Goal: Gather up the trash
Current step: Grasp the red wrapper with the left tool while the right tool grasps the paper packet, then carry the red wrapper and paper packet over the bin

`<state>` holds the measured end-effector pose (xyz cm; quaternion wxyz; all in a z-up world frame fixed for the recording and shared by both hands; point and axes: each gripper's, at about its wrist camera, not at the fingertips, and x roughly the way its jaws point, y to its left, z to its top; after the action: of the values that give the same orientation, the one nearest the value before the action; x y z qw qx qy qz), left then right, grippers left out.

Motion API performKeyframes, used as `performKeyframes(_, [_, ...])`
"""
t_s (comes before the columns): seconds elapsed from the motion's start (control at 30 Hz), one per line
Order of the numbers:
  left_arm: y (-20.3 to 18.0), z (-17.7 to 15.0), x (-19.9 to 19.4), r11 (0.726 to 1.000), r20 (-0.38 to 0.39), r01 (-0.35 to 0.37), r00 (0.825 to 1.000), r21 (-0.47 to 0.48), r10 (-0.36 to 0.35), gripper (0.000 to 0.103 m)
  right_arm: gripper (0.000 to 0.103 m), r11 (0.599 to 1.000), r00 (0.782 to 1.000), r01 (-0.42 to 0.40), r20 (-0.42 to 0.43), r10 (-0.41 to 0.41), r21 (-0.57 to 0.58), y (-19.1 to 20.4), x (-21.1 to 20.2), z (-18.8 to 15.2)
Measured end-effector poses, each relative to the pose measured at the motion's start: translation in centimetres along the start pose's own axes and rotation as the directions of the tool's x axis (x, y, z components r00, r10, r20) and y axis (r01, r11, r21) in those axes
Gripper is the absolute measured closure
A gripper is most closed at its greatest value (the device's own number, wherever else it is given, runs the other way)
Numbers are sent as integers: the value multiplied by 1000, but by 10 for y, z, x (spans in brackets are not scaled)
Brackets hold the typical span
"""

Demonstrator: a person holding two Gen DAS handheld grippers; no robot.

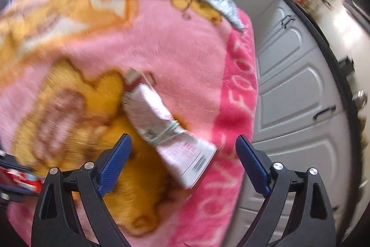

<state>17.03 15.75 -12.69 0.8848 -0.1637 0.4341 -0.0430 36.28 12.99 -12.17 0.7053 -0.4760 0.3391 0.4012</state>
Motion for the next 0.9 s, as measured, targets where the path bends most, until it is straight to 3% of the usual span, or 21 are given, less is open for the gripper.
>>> performKeyframes(0.1, [-1,-2,-2,1000,2,22,1000,-14,-22,91,19,998,998,-29,-53,26,-54,3,17,3])
performKeyframes(0.17, [-2,-2,-3,999,4,31,1000,-21,-31,91,51,994,992,-108,-76,105,-34,5,23,2])
performKeyframes(0.27, [-4,-2,-6,999,11,30,999,-31,-30,92,75,982,982,-183,-47,184,41,7,16,-8])
performKeyframes(0.47, [-19,1,-19,999,41,45,998,-7,-44,93,76,915,958,-285,52,282,286,1,-16,-64])
performKeyframes(0.7, [-65,11,-30,993,64,85,994,78,-90,93,76,846,963,-269,128,237,460,-5,-72,-170])
performKeyframes(0.9, [-126,17,-34,975,72,135,986,178,-150,93,76,778,967,-250,194,167,576,-8,-129,-255])
